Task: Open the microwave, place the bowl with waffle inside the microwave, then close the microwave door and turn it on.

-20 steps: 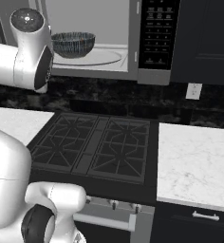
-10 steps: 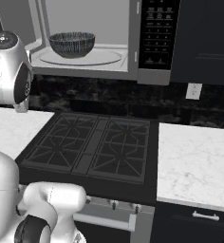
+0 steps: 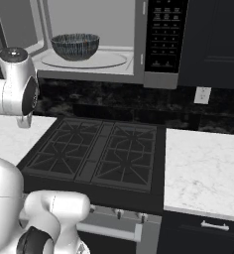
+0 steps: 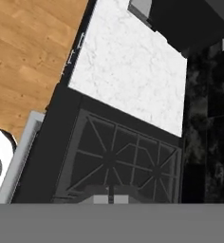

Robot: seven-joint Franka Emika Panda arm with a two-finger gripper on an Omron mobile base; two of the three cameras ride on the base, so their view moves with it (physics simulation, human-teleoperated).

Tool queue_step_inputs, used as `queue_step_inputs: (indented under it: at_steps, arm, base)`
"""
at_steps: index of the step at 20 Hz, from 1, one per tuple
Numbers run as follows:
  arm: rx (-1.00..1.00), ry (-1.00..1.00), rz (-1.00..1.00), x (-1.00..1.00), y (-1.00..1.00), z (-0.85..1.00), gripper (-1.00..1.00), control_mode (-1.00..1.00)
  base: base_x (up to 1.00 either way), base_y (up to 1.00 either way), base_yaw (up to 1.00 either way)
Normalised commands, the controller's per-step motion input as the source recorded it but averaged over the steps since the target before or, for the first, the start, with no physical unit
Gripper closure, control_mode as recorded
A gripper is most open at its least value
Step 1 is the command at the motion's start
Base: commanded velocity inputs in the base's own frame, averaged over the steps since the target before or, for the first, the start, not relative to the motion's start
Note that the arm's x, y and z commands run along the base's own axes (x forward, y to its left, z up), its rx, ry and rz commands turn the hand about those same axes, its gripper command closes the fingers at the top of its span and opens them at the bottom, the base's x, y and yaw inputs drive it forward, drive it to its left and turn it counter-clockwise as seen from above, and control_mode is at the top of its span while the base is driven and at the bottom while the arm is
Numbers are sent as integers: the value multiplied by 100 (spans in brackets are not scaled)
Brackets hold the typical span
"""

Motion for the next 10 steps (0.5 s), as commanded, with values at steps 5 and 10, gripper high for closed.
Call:
queue_step_inputs:
  at_steps: [5, 10]
  arm:
    - [9, 12, -22, 13, 8, -44, 100, -100]
    - [24, 10, -65, 0, 12, -55, 100, -100]
  base:
    - [0, 0, 0]
    - [0, 0, 0]
